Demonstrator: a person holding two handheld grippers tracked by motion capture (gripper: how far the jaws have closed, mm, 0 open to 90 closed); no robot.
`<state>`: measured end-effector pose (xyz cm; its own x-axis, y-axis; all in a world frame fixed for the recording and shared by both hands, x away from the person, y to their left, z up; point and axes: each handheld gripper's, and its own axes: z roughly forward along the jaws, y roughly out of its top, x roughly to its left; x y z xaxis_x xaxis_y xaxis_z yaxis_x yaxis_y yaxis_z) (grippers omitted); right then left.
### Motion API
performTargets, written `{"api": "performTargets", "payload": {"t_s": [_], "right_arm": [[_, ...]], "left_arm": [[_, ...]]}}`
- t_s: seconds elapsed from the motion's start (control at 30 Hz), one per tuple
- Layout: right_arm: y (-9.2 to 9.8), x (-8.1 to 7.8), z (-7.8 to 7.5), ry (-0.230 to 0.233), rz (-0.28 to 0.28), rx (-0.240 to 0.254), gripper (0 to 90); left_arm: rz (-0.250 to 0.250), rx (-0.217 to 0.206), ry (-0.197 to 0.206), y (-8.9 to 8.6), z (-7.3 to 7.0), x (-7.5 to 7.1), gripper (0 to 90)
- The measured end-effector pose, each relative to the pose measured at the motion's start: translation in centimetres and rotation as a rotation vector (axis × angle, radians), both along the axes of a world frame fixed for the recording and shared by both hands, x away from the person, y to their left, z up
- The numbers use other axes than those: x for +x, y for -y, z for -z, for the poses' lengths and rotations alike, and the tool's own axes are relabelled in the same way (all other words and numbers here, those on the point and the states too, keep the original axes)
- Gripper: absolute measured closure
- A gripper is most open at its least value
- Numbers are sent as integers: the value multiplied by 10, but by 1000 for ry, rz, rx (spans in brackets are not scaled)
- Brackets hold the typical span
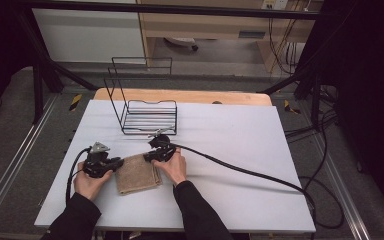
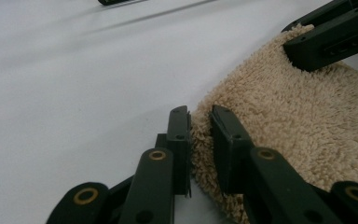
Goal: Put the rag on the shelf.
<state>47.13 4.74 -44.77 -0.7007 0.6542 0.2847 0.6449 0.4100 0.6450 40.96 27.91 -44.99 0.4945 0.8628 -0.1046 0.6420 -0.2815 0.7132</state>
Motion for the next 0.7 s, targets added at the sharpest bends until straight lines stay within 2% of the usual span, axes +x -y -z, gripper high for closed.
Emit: {"api": "performTargets", "payload": {"t_s": [0.3, 0.6, 0.7], "right_arm": [[0, 1, -1, -18, 2, 5, 808], [2, -2, -7, 0, 4, 15, 821], [2, -3, -9, 9, 3, 15, 822]], "left_arm": [[-1, -7, -1, 0, 0, 0, 785], [-9, -25, -6, -1, -2, -1, 836], [-10, -41, 12, -3, -4, -2, 844]]}}
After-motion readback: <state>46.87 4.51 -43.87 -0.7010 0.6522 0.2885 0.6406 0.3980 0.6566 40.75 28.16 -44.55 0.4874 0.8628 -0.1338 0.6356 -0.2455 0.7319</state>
